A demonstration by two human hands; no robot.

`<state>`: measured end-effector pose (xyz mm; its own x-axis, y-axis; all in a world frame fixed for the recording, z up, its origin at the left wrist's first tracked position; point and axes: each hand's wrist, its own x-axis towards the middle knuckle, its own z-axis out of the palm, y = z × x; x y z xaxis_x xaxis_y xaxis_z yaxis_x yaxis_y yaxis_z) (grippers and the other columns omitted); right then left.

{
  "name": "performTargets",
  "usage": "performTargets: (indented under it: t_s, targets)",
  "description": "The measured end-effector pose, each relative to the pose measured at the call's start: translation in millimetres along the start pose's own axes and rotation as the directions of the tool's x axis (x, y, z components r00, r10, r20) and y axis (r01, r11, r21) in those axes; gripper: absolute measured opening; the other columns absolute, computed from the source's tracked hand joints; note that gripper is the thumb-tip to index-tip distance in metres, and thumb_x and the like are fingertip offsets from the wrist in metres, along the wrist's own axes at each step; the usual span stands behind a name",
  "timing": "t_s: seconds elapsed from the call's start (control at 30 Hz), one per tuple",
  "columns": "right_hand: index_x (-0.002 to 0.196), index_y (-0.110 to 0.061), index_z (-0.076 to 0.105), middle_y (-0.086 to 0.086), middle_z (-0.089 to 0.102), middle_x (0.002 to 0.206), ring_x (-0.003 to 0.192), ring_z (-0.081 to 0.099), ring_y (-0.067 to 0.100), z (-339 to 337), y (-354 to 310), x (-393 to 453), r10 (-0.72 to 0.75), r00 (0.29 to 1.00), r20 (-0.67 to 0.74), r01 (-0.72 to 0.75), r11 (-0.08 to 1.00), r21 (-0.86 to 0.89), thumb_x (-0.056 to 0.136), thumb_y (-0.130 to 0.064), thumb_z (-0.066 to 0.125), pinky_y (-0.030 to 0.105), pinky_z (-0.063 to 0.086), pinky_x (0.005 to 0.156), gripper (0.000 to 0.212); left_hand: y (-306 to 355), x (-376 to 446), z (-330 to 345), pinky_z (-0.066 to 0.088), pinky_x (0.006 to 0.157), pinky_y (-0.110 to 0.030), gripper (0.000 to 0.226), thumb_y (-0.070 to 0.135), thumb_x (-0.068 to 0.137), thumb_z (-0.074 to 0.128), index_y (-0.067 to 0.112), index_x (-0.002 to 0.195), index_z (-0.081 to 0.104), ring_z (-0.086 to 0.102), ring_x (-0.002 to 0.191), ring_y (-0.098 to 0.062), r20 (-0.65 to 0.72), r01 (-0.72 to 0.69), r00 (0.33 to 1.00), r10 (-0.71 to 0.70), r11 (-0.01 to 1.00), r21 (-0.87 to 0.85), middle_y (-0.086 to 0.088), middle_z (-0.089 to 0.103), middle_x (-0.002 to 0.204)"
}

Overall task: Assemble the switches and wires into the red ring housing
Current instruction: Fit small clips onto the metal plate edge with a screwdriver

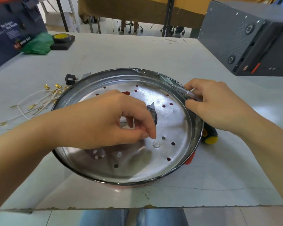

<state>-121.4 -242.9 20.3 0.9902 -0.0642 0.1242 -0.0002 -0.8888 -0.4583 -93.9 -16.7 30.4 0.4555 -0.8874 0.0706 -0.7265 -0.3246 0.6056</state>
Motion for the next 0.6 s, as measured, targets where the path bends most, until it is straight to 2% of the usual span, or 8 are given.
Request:
performTargets:
  t_s: [0.1, 0.2, 0.3, 0.37, 0.47, 0.6]
  targets:
    - [0.103, -0.017, 0.062, 0.006, 0.065, 0.085, 0.078, 0.06, 0.019, 1.6, 0.7, -1.5, 0.006, 1.0, -0.007, -0.006, 1.0, 0.019, 0.085, -0.012, 0.053, 0.024, 0.047, 0.064, 0.021, 5.4, 5.4, 0.0, 0.048, 0.071, -0.017, 0.014, 0.026, 0.081, 0.063, 0.027, 0.089, 0.074, 0.064, 0.077, -0.011, 0.02, -0.013, 1.0, 0.014, 1.0, -0.02, 0.013, 0.068, 0.081]
    - [0.099, -0.016, 0.062, 0.002, 0.062, 0.079, 0.071, 0.055, 0.012, 3.0, 2.0, -2.5, 0.003, 1.0, -0.027, -0.003, 1.0, 0.009, 0.084, -0.011, 0.053, 0.013, 0.04, 0.055, 0.018, 10.6, 11.6, 4.9, 0.046, 0.068, -0.012, 0.01, 0.024, 0.079, 0.068, 0.026, 0.087, 0.073, 0.063, 0.072, -0.007, 0.046, -0.003, 0.999, 0.005, 0.999, -0.048, 0.012, 0.066, 0.072]
    - [0.082, -0.018, 0.056, -0.004, 0.052, 0.066, 0.061, 0.046, 0.005, 4.4, 1.7, -4.5, -0.001, 0.999, -0.048, 0.002, 1.0, 0.022, 0.083, -0.008, 0.052, 0.007, 0.034, 0.048, 0.01, 14.6, 16.6, 13.3, 0.048, 0.067, -0.016, 0.006, 0.021, 0.081, 0.073, 0.025, 0.085, 0.072, 0.063, 0.072, -0.008, 0.116, 0.017, 0.993, -0.011, 0.999, -0.05, 0.012, 0.066, 0.071]
    - [0.072, -0.019, 0.048, -0.004, 0.047, 0.063, 0.059, 0.043, 0.006, 5.8, 2.0, -5.5, -0.002, 0.998, -0.057, 0.003, 1.0, 0.017, 0.083, -0.008, 0.051, 0.006, 0.033, 0.048, 0.017, 15.5, 18.4, 16.8, 0.048, 0.067, -0.018, 0.006, 0.021, 0.081, 0.073, 0.025, 0.085, 0.072, 0.063, 0.072, -0.008, 0.14, 0.019, 0.99, -0.011, 0.999, -0.051, 0.011, 0.066, 0.071]
    - [0.072, -0.019, 0.047, -0.003, 0.047, 0.065, 0.06, 0.043, 0.007, 6.6, 1.7, -6.7, 0.009, 0.998, -0.064, -0.007, 0.999, 0.034, 0.084, -0.008, 0.05, 0.007, 0.033, 0.048, 0.016, 15.7, 18.9, 17.2, 0.051, 0.068, -0.022, 0.006, 0.022, 0.08, 0.072, 0.025, 0.086, 0.073, 0.063, 0.073, -0.009, 0.145, 0.018, 0.989, -0.011, 0.999, -0.047, 0.009, 0.068, 0.074]
    - [0.074, -0.019, 0.047, -0.003, 0.048, 0.066, 0.06, 0.043, 0.007, 7.0, 2.1, -7.8, 0.016, 0.998, -0.067, -0.012, 0.999, 0.053, 0.085, -0.009, 0.05, 0.007, 0.034, 0.048, 0.015, 16.9, 17.4, 15.7, 0.047, 0.068, -0.016, 0.01, 0.022, 0.08, 0.071, 0.026, 0.089, 0.074, 0.063, 0.073, -0.008, 0.165, 0.012, 0.986, -0.006, 0.999, -0.034, 0.009, 0.068, 0.076]
